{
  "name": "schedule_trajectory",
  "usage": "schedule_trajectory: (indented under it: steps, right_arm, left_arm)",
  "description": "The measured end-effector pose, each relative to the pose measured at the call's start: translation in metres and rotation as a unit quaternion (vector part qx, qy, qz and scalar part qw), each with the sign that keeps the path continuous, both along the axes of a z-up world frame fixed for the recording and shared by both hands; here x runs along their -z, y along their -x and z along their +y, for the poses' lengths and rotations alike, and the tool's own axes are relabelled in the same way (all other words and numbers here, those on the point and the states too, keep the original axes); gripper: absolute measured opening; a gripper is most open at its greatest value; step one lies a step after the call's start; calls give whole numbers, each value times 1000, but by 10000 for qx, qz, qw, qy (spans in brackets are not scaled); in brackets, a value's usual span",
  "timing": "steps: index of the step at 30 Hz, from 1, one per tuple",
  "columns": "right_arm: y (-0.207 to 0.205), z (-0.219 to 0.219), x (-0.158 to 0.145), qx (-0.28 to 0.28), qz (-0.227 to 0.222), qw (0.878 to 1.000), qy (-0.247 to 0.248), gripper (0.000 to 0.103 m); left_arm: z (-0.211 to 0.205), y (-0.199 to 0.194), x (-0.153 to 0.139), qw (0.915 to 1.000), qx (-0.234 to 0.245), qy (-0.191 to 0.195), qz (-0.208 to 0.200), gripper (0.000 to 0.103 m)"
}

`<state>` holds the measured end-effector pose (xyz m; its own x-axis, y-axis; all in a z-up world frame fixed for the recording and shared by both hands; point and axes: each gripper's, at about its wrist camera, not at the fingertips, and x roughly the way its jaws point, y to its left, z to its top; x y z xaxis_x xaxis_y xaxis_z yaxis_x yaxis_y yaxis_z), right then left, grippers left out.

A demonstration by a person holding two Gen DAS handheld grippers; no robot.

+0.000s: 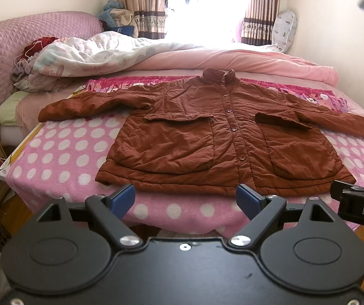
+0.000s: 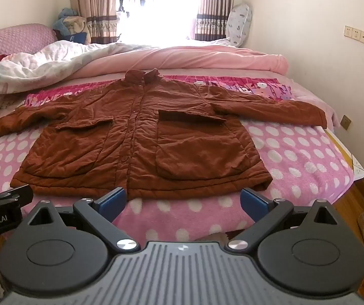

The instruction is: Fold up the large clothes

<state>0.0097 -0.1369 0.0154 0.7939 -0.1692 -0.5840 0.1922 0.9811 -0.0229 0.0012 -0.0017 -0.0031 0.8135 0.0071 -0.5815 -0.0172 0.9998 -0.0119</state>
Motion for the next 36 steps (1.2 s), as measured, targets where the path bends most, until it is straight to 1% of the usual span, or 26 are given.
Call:
schedule_trajectory:
  steps: [36]
  right_arm:
    - [2,-1,0,3,7,10000,-1,103]
  left_arm:
    - [2,1,-1,10000,-22,36,5,89]
